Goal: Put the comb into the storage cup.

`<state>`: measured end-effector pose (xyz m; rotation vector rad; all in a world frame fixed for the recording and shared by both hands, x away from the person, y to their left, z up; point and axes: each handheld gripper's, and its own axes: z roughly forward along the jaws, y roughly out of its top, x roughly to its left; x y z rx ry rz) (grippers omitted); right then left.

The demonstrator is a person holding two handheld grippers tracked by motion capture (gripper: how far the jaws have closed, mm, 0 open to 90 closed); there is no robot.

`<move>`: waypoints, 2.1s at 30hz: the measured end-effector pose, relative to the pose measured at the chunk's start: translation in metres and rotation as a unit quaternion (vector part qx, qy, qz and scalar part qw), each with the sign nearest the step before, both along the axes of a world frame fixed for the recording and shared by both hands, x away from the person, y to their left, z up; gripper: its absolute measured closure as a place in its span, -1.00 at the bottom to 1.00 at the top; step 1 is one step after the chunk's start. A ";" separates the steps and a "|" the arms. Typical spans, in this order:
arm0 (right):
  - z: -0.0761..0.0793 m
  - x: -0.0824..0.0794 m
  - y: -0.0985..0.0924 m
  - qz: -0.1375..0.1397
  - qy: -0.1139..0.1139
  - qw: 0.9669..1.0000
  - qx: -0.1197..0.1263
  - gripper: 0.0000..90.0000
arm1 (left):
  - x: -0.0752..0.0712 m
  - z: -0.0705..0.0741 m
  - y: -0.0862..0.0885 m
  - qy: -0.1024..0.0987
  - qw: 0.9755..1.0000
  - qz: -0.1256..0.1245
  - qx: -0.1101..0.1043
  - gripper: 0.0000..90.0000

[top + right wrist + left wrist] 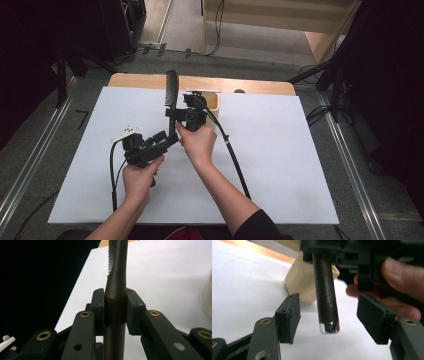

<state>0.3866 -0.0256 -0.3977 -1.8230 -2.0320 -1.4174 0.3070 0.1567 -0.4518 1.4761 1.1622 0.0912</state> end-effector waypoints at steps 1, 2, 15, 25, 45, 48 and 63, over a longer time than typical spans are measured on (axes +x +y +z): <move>0.000 0.000 0.000 0.000 0.000 1.000 0.000 0.56 | 0.000 0.002 0.000 0.001 1.000 -0.005 0.005 -0.18; 0.000 0.000 -0.001 -0.001 -0.001 1.000 0.000 0.56 | -0.001 0.003 -0.001 0.006 1.000 -0.012 0.013 -0.19; -0.001 -0.001 -0.007 0.011 -0.011 1.000 -0.009 0.56 | 0.004 0.004 0.004 0.061 0.992 -0.102 0.048 -0.23; -0.005 -0.005 -0.011 0.019 -0.026 0.999 -0.015 0.56 | 0.009 0.002 0.011 0.091 0.981 -0.149 0.084 -0.30; -0.010 -0.011 -0.018 0.040 -0.050 0.998 -0.021 0.56 | 0.002 -0.011 0.009 0.092 0.945 -0.240 0.201 -0.30; -0.010 -0.012 -0.020 0.043 -0.054 0.997 -0.021 0.56 | -0.001 -0.012 0.010 0.082 0.941 -0.249 0.212 -0.30; -0.010 -0.015 -0.028 0.040 -0.078 0.996 -0.025 0.56 | -0.011 -0.015 0.030 0.071 0.935 -0.237 0.253 -0.30</move>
